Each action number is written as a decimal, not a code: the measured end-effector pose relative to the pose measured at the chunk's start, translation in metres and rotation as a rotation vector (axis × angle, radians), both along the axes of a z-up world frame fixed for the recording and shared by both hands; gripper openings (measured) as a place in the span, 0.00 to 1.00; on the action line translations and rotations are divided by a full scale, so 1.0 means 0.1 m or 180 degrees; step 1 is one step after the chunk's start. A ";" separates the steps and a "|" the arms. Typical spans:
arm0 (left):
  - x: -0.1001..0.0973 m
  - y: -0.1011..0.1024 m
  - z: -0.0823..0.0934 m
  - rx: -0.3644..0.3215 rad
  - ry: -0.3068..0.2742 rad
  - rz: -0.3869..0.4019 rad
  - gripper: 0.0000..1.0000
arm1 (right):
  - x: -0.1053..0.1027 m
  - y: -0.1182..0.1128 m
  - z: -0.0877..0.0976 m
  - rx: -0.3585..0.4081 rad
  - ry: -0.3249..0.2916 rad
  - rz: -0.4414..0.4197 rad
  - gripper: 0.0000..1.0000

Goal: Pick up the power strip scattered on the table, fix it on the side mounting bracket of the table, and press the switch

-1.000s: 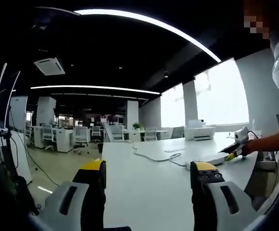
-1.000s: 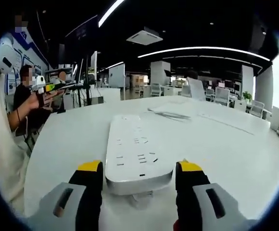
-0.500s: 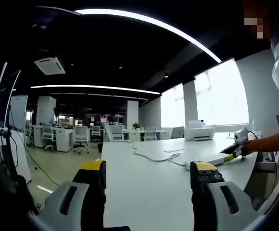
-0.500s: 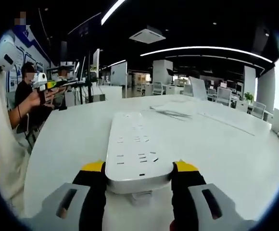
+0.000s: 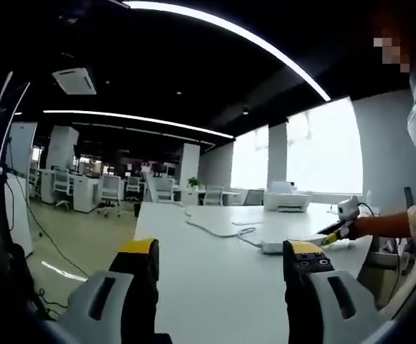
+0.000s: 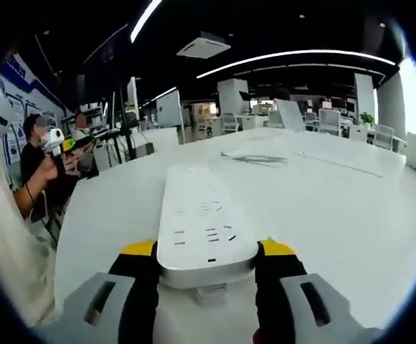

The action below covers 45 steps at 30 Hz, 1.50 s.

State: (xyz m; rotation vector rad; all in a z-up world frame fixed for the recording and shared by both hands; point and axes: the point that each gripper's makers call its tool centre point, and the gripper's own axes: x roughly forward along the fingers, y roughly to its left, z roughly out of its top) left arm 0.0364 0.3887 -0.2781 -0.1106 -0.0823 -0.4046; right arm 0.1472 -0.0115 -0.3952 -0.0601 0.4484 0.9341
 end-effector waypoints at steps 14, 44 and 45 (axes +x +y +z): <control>0.15 -0.20 -0.06 -0.0263 0.0238 -0.0120 0.73 | -0.09 0.06 0.00 0.0151 0.0405 -0.0166 0.48; 0.48 -0.57 -0.25 -0.0686 0.0820 -0.0317 0.74 | -0.19 0.18 0.02 0.0301 0.0644 -0.0343 0.48; 0.49 -0.59 -0.26 -0.0711 0.0848 -0.0330 0.74 | -0.19 0.18 0.02 0.0306 0.0649 -0.0346 0.48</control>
